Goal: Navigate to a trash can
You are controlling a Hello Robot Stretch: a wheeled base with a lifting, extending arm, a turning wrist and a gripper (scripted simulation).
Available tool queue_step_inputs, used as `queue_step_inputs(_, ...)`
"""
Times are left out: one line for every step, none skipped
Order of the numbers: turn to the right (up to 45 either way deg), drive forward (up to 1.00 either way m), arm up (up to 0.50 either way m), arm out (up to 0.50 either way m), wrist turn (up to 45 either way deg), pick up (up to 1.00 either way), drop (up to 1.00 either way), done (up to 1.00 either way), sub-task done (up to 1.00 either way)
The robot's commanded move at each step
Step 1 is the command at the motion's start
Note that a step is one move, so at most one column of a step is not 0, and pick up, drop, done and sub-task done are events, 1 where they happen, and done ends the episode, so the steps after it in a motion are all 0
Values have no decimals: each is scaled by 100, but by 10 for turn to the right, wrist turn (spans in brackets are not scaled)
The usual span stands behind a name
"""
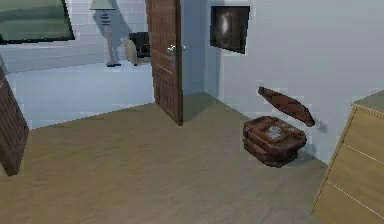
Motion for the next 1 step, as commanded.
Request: queue_step_inputs(-30,0,0,0,0,0,0,0,0)
